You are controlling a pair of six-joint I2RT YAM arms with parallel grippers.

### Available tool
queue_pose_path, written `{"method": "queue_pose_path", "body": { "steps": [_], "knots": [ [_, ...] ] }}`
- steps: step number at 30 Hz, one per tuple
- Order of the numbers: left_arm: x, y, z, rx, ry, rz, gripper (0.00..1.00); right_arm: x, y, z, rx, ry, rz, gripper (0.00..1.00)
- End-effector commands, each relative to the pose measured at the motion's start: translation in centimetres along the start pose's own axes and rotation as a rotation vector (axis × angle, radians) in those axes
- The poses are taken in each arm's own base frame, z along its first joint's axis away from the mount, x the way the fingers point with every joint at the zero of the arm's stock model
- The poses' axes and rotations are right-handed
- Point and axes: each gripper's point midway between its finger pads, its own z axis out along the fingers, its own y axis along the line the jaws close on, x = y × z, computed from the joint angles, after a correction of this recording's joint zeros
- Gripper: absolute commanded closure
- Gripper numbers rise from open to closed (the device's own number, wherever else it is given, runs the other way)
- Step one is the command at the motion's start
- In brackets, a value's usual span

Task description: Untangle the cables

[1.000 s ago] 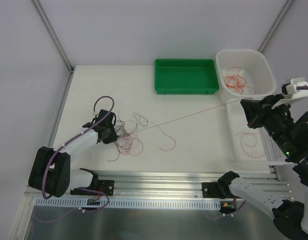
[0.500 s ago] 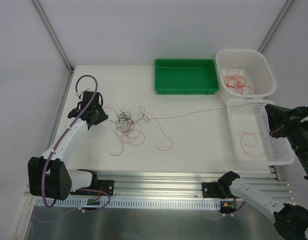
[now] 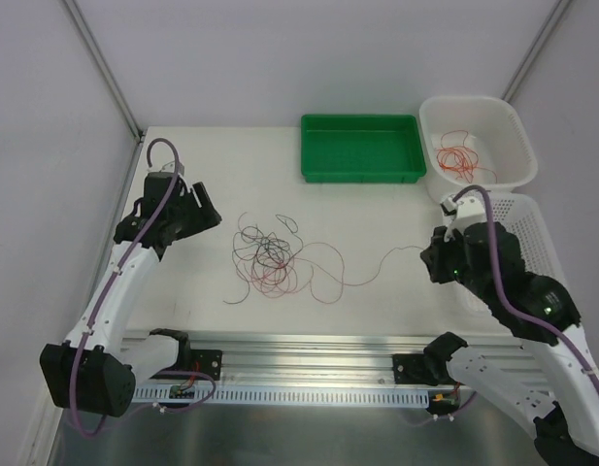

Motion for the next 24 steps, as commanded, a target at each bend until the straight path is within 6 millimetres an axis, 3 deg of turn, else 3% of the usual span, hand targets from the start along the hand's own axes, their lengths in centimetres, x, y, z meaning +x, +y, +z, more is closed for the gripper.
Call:
{"method": "queue_pose_path", "body": {
  "steps": [1, 2, 4, 5, 8, 12, 16, 18, 19, 24],
  "knots": [
    [1.2, -4.6, -2.3, 0.262, 0.088, 0.043, 0.34, 2.8, 2.2, 1.9, -0.087, 0.055, 0.126, 0.94],
    [1.9, -4.8, -2.2, 0.274, 0.109, 0.033, 0.3, 5.2, 2.3, 3.2, -0.082, 0.115, 0.129, 0.88],
    [3.6, -6.3, -2.2, 0.305, 0.163, 0.05, 0.18, 7.4, 2.3, 4.5, -0.062, 0.163, 0.168, 0.79],
    [4.3, -6.5, -1.9, 0.286, 0.169, 0.067, 0.15, 9.3, 2.0, 5.4, -0.036, 0.21, 0.169, 0.65],
    [6.7, -8.4, -0.9, 0.26, 0.22, 0.117, 0.1, 10.8, 2.6, 6.9, -0.059, 0.246, 0.154, 0.5],
    [9.0, -9.4, 1.3, 0.204, 0.273, 0.132, 0.12, 10.2, 5.8, 8.2, -0.232, 0.262, 0.084, 0.46],
    [9.7, -10.5, 2.8, 0.169, 0.267, 0.148, 0.18, 8.9, 8.9, 10.3, -0.352, 0.27, -0.019, 0.43],
    [10.2, -10.4, 3.9, 0.126, 0.269, 0.157, 0.18, 9.2, 10.0, 11.9, -0.383, 0.309, -0.061, 0.43],
    [10.1, -10.6, 4.1, 0.121, 0.267, 0.157, 0.19, 8.1, 10.9, 12.7, -0.415, 0.271, -0.069, 0.43],
    [11.2, -10.5, 6.2, 0.059, 0.287, 0.171, 0.22, 9.4, 13.6, 17.7, -0.484, 0.361, -0.102, 0.42]
  ]
}}
